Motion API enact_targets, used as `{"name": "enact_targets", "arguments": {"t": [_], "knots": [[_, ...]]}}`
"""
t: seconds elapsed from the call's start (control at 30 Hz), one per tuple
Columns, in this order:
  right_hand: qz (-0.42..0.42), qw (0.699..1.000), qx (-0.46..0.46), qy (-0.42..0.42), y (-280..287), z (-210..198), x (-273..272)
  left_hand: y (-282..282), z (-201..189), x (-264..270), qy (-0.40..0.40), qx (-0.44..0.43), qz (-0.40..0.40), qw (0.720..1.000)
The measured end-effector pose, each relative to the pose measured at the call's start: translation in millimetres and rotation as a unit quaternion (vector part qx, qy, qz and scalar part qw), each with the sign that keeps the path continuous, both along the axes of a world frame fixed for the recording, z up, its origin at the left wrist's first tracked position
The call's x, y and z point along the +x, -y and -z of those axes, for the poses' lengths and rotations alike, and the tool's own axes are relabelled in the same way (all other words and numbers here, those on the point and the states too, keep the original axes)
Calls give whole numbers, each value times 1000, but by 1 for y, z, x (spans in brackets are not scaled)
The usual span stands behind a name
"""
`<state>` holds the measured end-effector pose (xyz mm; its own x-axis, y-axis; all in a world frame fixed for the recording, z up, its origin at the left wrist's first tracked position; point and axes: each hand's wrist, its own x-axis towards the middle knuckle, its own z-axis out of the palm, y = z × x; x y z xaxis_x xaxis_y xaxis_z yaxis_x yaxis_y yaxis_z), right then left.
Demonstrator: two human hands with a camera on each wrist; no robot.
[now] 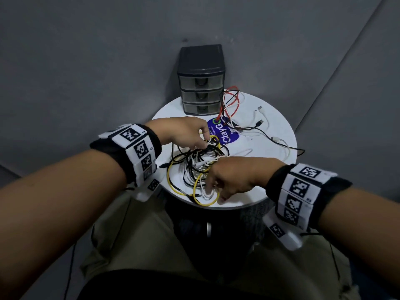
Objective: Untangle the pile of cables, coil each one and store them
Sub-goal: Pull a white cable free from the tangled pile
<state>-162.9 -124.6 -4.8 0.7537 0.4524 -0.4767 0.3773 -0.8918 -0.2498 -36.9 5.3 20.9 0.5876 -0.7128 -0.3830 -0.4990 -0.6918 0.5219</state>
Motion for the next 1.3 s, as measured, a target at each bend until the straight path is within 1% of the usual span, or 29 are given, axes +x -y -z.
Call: {"name": "enact_targets", "arguments": {"t": [0.07,0.13,0.2,0.3,0.37,0.43,0.47,0.5,0.6,0.63,0.7,0.77,0.87,0.93,1.03,1.1,1.13,1.17,1.2,1.3], "knots": [[6,1000,0,-4,-2,2,0,-4,-3,-5,-21,-20,11,1000],[2,1000,0,-5,-2,1,-1,-8,-8,-11,-57,-23,25,998],[5,1000,18,5,0,-5,-1,-11,-9,-14,-88,-29,43,995],[57,992,107,36,13,-20,3,-16,-9,-16,-137,-45,63,988],[101,979,167,65,21,-34,6,-17,-11,-14,-144,-40,77,986],[136,962,210,107,28,-49,8,-14,-11,-9,-124,-14,105,987],[148,957,219,122,29,-56,9,-12,-11,-9,-122,-9,101,987],[156,954,220,134,30,-62,10,-9,-11,-9,-107,-13,89,990],[167,948,217,164,28,-75,12,1,-7,-11,-12,-49,68,996],[170,946,214,173,28,-77,13,4,-5,-10,1,-55,66,996],[176,943,211,189,27,-81,13,7,-6,-9,23,-44,65,997],[187,941,209,189,27,-82,12,9,-9,-7,59,-14,68,996],[210,943,206,159,26,-82,13,11,-10,-6,92,12,77,993],[245,933,242,105,26,-81,12,13,-11,-6,111,31,90,989],[301,890,340,41,28,-80,11,14,-13,-5,122,47,108,985],[330,861,386,17,31,-79,11,12,-15,-4,112,30,115,987],[341,855,390,11,33,-78,12,11,-16,-4,102,11,118,988],[347,857,381,9,35,-77,13,10,-15,-4,92,-11,121,988],[343,869,355,13,37,-75,14,9,-15,-4,87,-31,124,988],[288,931,216,58,34,-71,15,9,-11,-3,100,-54,136,984]]}}
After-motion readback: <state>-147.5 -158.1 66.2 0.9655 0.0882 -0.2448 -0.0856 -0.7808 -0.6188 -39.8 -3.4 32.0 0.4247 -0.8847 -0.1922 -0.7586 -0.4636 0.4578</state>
